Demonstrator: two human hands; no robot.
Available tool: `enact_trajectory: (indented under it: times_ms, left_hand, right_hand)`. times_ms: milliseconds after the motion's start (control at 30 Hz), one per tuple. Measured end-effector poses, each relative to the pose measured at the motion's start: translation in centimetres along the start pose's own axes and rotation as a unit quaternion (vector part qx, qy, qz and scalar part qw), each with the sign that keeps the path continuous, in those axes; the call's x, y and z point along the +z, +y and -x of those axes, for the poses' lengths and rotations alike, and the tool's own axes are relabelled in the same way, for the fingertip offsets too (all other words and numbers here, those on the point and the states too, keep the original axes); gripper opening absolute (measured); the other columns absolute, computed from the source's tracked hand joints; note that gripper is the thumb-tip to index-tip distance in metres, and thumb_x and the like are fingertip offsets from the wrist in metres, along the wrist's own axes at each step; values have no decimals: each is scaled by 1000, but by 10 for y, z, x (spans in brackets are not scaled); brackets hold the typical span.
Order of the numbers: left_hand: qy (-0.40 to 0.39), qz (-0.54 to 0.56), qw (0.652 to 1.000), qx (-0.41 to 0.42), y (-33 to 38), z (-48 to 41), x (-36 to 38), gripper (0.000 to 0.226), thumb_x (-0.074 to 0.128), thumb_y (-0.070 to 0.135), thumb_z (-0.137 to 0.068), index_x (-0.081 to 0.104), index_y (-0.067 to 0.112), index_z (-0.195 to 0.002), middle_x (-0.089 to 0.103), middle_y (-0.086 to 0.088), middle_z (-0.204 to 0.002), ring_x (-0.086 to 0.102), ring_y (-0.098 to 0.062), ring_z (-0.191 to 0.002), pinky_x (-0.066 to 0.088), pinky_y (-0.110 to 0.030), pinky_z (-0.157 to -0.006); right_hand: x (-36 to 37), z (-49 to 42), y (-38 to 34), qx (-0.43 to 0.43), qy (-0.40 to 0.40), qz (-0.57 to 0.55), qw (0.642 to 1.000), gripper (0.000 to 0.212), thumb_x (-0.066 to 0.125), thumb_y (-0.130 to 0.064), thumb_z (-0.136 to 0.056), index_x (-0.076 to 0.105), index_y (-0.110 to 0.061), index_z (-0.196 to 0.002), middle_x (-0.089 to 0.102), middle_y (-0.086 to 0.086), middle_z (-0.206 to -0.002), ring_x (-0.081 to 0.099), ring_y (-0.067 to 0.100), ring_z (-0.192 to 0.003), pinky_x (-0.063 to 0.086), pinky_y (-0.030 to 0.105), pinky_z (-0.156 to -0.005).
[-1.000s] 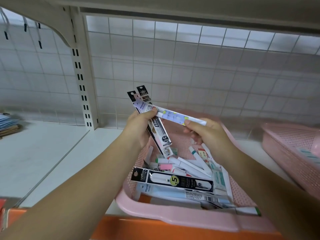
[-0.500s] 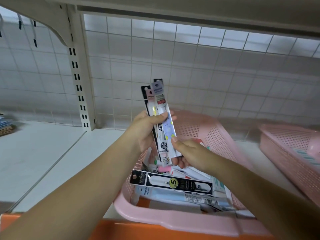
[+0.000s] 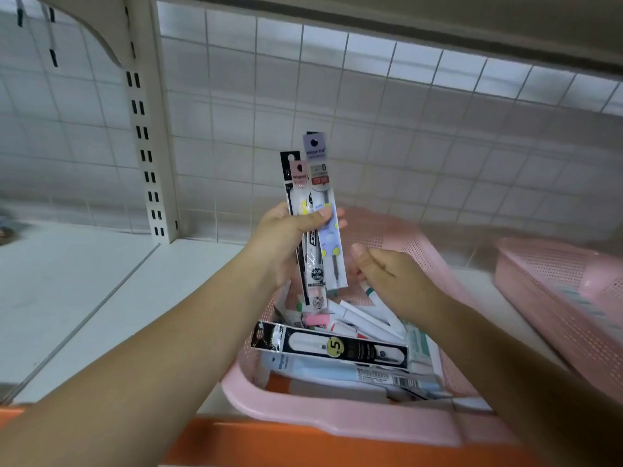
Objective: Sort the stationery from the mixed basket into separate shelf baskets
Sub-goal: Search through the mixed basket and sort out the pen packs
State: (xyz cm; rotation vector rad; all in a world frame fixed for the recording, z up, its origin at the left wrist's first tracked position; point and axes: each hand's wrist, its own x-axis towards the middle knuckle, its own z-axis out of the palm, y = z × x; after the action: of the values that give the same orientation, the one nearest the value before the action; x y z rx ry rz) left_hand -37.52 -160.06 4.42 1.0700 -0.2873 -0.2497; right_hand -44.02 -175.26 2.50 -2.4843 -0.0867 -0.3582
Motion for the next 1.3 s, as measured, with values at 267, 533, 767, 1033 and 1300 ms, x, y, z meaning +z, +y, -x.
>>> enact_trajectory:
  times_ms: [267,533,767,1033,1300]
  left_hand:
    - [-52,-98,994,1,19,9,45,5,62,1,-83,65,4,-87,72,1,-73,68,-8,-69,52,-20,-72]
    - [-124,-101,987,7,-1,43,157,8,59,1,-86,66,5,-84,72,-4,-78,68,-14,-74,53,-29,-82]
    - [-176,-97,979,-26,-53,100,295,7,60,5,-86,65,7,-91,67,-8,-90,63,-20,-80,49,-34,-86]
    - [-239,-88,966,-50,-132,160,449,12,63,4,-82,64,7,-93,69,1,-72,65,-13,-68,53,-25,-64]
    - [-317,-91,940,-81,-194,187,589,5,62,6,-85,64,9,-83,70,2,-65,67,-14,-70,54,-29,-75]
  right_hand:
    - [-56,12,-8,-62,84,304,947,33,35,-29,-98,51,-12,-122,53,5,-121,44,24,-114,34,30,-94]
    - [-145,87,36,-10,120,316,941,31,39,-21,-95,55,-10,-118,54,8,-120,47,27,-114,40,36,-96]
    - [-246,215,99,71,107,346,929,41,39,-19,-93,44,-16,-134,46,6,-136,44,23,-123,37,28,-100]
    - [-350,357,181,192,116,356,907,50,45,-9,-88,41,-20,-136,43,2,-136,40,22,-123,36,30,-101]
    - [-424,465,256,258,232,309,886,42,47,0,-86,54,-10,-127,52,7,-130,50,27,-116,40,31,-94]
